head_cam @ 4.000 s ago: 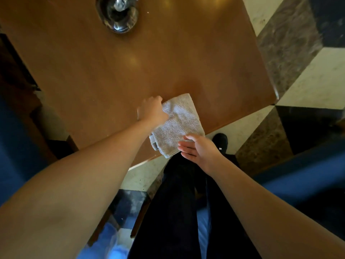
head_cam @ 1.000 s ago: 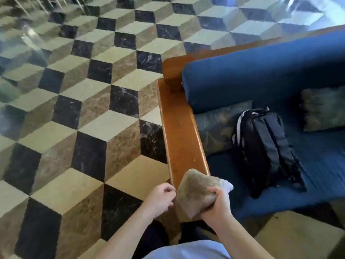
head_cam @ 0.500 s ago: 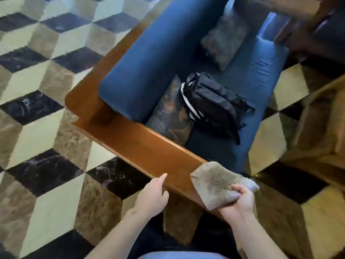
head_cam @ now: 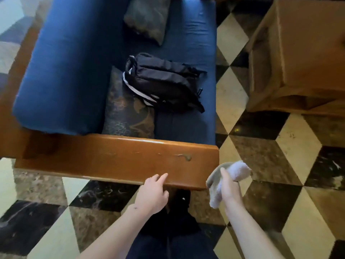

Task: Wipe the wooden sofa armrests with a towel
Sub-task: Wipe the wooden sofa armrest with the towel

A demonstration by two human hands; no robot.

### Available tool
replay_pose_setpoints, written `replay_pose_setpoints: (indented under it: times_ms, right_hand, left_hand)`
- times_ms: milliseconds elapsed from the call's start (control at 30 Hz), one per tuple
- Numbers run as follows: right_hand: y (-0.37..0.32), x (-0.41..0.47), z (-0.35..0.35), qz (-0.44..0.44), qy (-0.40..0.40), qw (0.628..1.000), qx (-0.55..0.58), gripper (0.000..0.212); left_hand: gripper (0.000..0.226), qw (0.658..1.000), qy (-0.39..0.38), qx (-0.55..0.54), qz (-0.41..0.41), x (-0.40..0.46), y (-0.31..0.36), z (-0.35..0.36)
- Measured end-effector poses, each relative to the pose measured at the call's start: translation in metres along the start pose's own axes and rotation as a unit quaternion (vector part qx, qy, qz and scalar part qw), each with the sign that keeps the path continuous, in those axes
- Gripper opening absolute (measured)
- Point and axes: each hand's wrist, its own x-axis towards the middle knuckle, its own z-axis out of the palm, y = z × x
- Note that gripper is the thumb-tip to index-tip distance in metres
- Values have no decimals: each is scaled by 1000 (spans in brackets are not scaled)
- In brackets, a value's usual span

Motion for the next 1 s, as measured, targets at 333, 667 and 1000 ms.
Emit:
replay_pose_setpoints:
  times_ms: [333,667,1000]
  right_hand:
    - [35,48,78,-192,7,946,-262,86]
    - [73,76,165,-302,170,895,-281,97]
    - [78,69,249,-448,210,808,-319,96]
  left_hand:
    - [67,996,68,52,4,22,0,32]
    - [73,977,211,-18,4,48,-75,36]
    - [66,965,259,-48,-9,59,-144,36]
